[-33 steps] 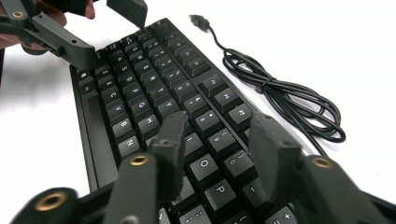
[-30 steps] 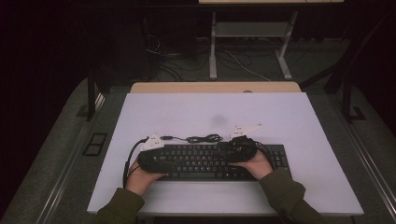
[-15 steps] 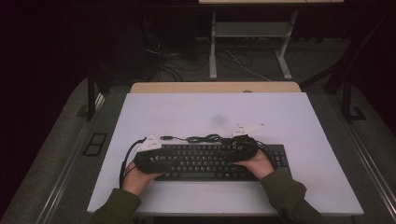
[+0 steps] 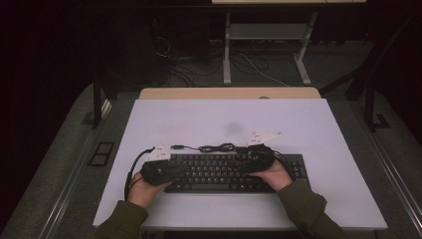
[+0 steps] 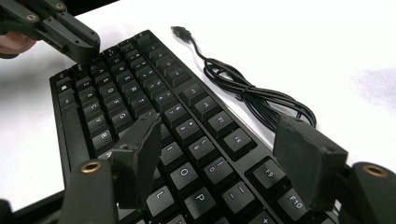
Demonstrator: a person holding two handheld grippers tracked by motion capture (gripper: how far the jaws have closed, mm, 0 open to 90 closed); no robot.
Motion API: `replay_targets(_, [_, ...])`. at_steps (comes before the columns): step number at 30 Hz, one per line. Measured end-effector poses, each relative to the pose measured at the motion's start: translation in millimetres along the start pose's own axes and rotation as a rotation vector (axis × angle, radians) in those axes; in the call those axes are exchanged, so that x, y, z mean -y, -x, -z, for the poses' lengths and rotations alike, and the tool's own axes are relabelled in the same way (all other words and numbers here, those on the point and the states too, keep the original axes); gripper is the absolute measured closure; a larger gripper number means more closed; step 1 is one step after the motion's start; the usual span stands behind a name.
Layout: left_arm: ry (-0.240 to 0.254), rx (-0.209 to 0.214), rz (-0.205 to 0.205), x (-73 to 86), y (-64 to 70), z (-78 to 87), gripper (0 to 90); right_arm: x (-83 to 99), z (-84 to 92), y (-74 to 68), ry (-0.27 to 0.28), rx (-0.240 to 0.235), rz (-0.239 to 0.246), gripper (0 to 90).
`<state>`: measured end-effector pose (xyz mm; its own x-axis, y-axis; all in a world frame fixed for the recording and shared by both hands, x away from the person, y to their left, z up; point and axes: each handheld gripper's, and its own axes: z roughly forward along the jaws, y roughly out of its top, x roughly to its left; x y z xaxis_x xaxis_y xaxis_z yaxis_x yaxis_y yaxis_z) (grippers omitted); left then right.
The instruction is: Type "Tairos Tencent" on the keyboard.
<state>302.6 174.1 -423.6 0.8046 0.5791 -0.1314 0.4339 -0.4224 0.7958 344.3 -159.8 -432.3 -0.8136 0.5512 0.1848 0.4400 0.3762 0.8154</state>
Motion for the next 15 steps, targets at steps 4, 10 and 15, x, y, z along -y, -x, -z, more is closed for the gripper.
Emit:
replay_targets(4, [-0.010, 0.002, 0.009, 0.8, -1.2, -1.6, 89.3, 0.0, 0.0, -0.1, 0.000, 0.002, 0.000, 31.9])
replay_targets(10, [-0.019, 0.007, 0.011, 1.7, -2.1, -4.3, 89.3, -0.1, 0.1, 0.0, 0.001, 0.005, 0.000, 31.6])
replay_targets(15, [-0.037, 0.012, 0.008, 2.4, -1.0, -9.3, 89.3, 0.0, 0.0, 0.1, -0.001, 0.007, -0.001, 31.4])
